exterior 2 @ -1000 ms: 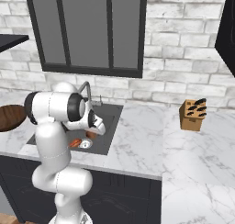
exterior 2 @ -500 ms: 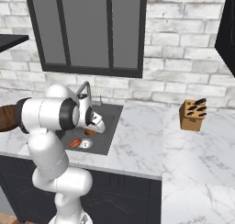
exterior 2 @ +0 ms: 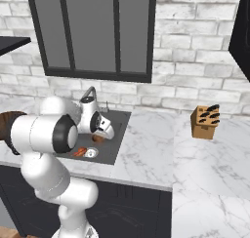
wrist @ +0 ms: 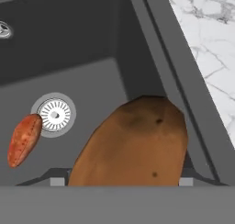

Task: Remove the potato and sweet potato from the sink. Then move the bowl and cup from the counter to the sink for washing.

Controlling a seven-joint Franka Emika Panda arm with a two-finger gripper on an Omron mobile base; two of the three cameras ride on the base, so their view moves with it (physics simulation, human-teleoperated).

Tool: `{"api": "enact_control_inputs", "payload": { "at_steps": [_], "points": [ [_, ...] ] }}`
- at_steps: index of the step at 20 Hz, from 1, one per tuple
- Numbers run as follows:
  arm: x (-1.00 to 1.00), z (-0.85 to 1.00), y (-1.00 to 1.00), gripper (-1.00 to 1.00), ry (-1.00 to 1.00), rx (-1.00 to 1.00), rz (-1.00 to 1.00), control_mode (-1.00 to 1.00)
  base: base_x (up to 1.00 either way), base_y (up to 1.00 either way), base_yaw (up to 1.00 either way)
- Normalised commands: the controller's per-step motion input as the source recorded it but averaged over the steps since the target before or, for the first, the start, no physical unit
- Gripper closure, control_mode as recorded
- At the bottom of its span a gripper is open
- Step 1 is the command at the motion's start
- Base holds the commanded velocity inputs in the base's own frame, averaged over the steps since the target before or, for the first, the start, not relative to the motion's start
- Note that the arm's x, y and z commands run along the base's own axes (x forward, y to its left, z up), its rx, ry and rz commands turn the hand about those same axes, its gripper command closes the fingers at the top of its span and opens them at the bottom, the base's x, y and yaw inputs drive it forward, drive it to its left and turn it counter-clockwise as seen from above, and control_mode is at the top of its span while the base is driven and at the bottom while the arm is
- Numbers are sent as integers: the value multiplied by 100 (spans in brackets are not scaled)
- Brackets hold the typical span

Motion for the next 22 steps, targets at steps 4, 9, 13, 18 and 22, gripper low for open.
{"api": "enact_control_inputs", "payload": {
  "at_steps": [4, 9, 13, 18, 22],
  "points": [
    [-19, 27, -28, 100, -8, 0, 0, -100, 0, 0, 0],
    [-13, 19, -34, 100, -11, 0, 0, -100, 0, 0, 0],
    [-10, 17, -35, 100, -10, 0, 0, -100, 0, 0, 0],
    [-3, 16, -37, 100, -4, 0, 1, -100, 0, 0, 0],
    [0, 13, -38, 100, 0, 0, 1, -100, 0, 0, 0]
  ]
}}
